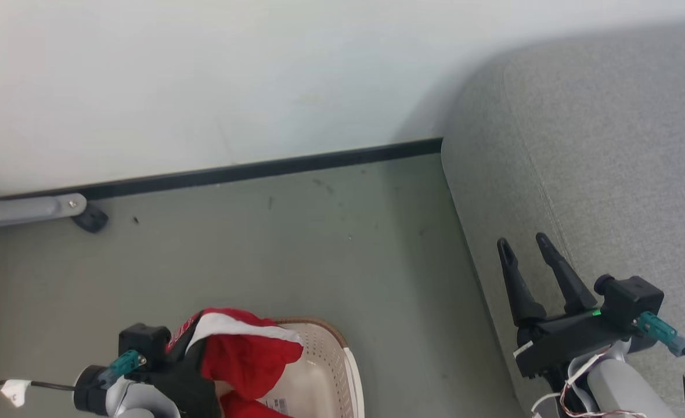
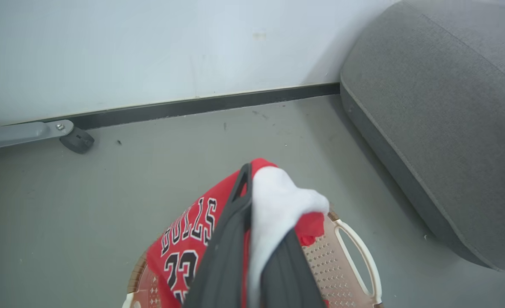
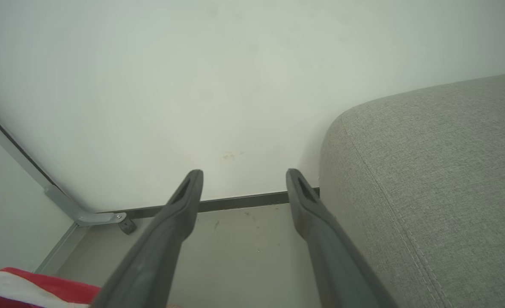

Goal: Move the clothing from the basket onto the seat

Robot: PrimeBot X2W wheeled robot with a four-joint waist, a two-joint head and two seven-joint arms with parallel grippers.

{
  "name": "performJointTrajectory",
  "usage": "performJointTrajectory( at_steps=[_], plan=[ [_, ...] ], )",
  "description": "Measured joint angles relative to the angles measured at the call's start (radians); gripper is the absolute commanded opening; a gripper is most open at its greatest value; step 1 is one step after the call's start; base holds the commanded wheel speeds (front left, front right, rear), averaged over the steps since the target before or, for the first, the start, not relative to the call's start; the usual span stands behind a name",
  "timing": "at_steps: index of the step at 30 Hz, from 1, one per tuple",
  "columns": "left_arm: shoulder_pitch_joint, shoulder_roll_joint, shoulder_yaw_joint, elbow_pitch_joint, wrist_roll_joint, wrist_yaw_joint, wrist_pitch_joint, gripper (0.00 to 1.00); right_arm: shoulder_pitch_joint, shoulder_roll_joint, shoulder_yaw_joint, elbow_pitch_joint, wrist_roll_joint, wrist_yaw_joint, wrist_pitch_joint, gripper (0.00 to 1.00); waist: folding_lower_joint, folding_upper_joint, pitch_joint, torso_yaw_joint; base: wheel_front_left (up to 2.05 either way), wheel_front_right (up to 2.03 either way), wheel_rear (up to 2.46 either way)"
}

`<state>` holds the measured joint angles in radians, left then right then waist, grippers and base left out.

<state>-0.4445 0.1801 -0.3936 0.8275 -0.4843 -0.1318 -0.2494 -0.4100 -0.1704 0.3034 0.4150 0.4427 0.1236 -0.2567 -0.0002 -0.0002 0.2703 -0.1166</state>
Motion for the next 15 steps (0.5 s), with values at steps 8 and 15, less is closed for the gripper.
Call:
performJointTrajectory(
  at_steps=[8, 15],
  plan=[
    [0.026, 0.008, 0.038, -0.167, -0.025, 0.0, 0.0, 0.0, 0.038, -0.025, 0.051, -0.012, 0.036, 0.0, 0.0, 1.0, 0.0001, 0.0, -0.087, 0.021, 0.0, 0.0, 0.0],
    [0.044, 0.008, 0.057, -0.313, -0.065, 0.0, 0.0, 0.0, 0.06, -0.032, 0.06, -0.013, 0.061, 0.0, 0.0, 1.0, 0.0001, 0.0001, -0.134, 0.034, 0.0, 0.0, 0.0]
  ],
)
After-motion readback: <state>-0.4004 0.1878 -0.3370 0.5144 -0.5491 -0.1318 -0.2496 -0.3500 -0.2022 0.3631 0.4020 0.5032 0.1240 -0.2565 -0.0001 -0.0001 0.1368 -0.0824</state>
